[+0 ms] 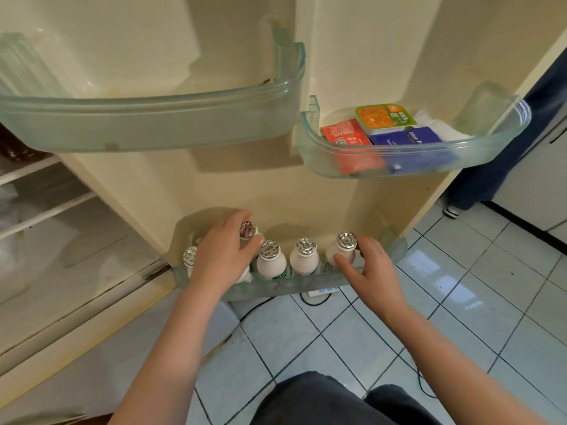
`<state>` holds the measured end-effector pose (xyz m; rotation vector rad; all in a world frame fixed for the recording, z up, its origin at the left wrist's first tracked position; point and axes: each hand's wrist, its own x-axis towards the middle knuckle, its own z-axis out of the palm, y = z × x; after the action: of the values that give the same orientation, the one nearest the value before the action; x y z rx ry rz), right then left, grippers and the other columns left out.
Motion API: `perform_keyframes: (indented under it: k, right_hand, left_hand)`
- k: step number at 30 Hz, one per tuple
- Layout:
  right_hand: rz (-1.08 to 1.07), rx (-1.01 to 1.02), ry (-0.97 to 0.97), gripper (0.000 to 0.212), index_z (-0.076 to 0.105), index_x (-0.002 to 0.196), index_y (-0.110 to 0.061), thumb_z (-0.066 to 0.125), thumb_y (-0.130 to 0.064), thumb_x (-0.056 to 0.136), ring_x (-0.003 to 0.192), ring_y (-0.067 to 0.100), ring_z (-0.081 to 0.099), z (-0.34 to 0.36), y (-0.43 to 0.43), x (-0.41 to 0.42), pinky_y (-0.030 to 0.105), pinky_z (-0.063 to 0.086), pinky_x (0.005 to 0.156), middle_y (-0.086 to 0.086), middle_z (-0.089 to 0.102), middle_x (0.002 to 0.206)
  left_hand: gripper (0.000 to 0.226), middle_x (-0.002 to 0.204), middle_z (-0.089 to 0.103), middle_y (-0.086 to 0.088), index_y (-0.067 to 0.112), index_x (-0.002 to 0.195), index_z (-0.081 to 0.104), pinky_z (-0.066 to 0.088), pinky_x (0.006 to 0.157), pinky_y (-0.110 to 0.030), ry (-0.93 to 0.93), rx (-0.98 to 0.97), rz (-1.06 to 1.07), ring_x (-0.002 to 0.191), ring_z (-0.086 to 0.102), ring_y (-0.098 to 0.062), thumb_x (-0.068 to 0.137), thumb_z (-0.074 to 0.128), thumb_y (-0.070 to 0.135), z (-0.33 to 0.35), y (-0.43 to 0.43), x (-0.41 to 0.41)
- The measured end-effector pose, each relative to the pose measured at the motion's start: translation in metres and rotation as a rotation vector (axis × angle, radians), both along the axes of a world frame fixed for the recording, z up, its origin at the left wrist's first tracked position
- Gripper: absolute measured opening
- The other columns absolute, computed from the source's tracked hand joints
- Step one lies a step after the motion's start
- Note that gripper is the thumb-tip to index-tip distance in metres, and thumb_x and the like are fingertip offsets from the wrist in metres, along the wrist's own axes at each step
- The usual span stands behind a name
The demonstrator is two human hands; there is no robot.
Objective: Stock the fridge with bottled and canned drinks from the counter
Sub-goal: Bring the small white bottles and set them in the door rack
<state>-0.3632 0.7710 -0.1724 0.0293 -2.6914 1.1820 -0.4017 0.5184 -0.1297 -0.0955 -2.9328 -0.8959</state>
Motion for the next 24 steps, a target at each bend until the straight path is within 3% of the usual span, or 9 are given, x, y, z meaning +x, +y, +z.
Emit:
perform_keyframes:
  k: [2, 5, 7, 10, 14, 16, 18, 22, 24]
  right_hand:
    - [-0.051, 0.05, 0.032, 0.038, 0.056, 0.122, -0.017, 0.065, -0.026, 0.086, 0.1, -0.013, 0.038, 0.001, -0.002, 0.01, -0.002, 0.029, 0.081, -0.015, 0.051, 0.111]
    - [-0.183, 0.055, 0.079, 0.042, 0.052, 0.127, -0.012, 0.063, -0.021, 0.087, 0.111, -0.003, 0.04, 0.0, 0.0, 0.034, 0.014, 0.031, 0.093, -0.005, 0.052, 0.122]
    - [-0.301, 0.014, 0.099, 0.039, 0.051, 0.126, -0.012, 0.06, -0.018, 0.089, 0.111, 0.004, 0.045, -0.004, 0.004, 0.054, 0.023, 0.035, 0.094, -0.003, 0.053, 0.122]
    - [-0.439, -0.01, 0.062, 0.036, 0.051, 0.124, -0.016, 0.059, -0.014, 0.089, 0.106, 0.008, 0.047, -0.016, 0.013, 0.09, 0.03, 0.04, 0.089, -0.011, 0.049, 0.118]
    - [-0.516, 0.031, -0.125, 0.031, 0.054, 0.121, -0.016, 0.057, -0.014, 0.091, 0.102, 0.007, 0.05, -0.045, 0.034, 0.144, 0.03, 0.044, 0.087, -0.013, 0.051, 0.112]
    - [-0.512, 0.062, -0.324, 0.027, 0.058, 0.118, -0.015, 0.056, -0.016, 0.091, 0.098, 0.006, 0.053, -0.065, 0.044, 0.172, 0.027, 0.045, 0.086, -0.007, 0.058, 0.11]
    - [-0.505, 0.044, -0.57, 0.025, 0.06, 0.116, -0.016, 0.056, -0.019, 0.092, 0.091, 0.007, 0.056, -0.086, 0.051, 0.204, 0.024, 0.045, 0.08, -0.003, 0.062, 0.111]
    - [-0.62, -0.047, -0.953, 0.027, 0.06, 0.117, -0.017, 0.052, -0.025, 0.093, 0.092, 0.014, 0.059, -0.121, 0.06, 0.282, 0.025, 0.045, 0.079, 0.0, 0.065, 0.112]
    - [-0.678, -0.154, -1.139, 0.03, 0.058, 0.119, -0.015, 0.051, -0.026, 0.093, 0.103, 0.02, 0.06, -0.133, 0.064, 0.325, 0.026, 0.044, 0.086, 0.004, 0.064, 0.116]
  left_hand:
    - [0.043, 0.13, 0.056, -0.001, 0.018, 0.131, 0.051, 0.035, 0.092, -0.023, 0.079, 0.08, -0.021, 0.119, 0.05, -0.019, 0.091, 0.058, 0.031, 0.003, 0.0, 0.003]
    - [0.029, 0.121, 0.059, -0.002, 0.01, 0.118, 0.059, 0.028, 0.094, -0.007, 0.347, 0.205, -0.021, 0.113, 0.05, -0.011, 0.091, 0.058, 0.019, 0.012, 0.006, 0.011]
    - [0.023, 0.113, 0.06, -0.003, 0.004, 0.11, 0.061, 0.03, 0.098, -0.011, 0.533, 0.263, -0.036, 0.109, 0.05, -0.01, 0.09, 0.055, 0.013, 0.012, 0.016, 0.021]
    - [0.018, 0.109, 0.061, -0.009, 0.004, 0.106, 0.058, 0.036, 0.098, -0.027, 0.727, 0.324, -0.194, 0.105, 0.054, -0.024, 0.09, 0.051, 0.01, -0.002, 0.035, 0.039]
    - [0.018, 0.111, 0.056, -0.007, 0.009, 0.104, 0.054, 0.039, 0.095, -0.03, 0.737, 0.368, -0.487, 0.101, 0.056, -0.025, 0.086, 0.053, 0.012, -0.046, 0.073, 0.067]
    - [0.022, 0.109, 0.058, -0.006, 0.011, 0.108, 0.053, 0.043, 0.089, -0.027, 0.519, 0.386, -0.578, 0.099, 0.056, -0.02, 0.087, 0.052, 0.015, -0.077, 0.088, 0.087]
    - [0.027, 0.111, 0.057, -0.003, 0.014, 0.115, 0.052, 0.046, 0.081, -0.027, 0.138, 0.305, -0.566, 0.096, 0.055, -0.013, 0.089, 0.05, 0.021, -0.113, 0.098, 0.106]
    - [0.043, 0.135, 0.048, -0.003, 0.014, 0.135, 0.044, 0.04, 0.097, -0.028, -0.817, -0.064, -0.584, 0.119, 0.05, -0.018, 0.096, 0.048, 0.033, -0.185, 0.111, 0.147]
    - [0.038, 0.13, 0.054, -0.005, 0.011, 0.128, 0.05, 0.039, 0.094, -0.022, -1.059, -0.196, -0.671, 0.117, 0.051, -0.018, 0.097, 0.048, 0.034, -0.207, 0.112, 0.169]
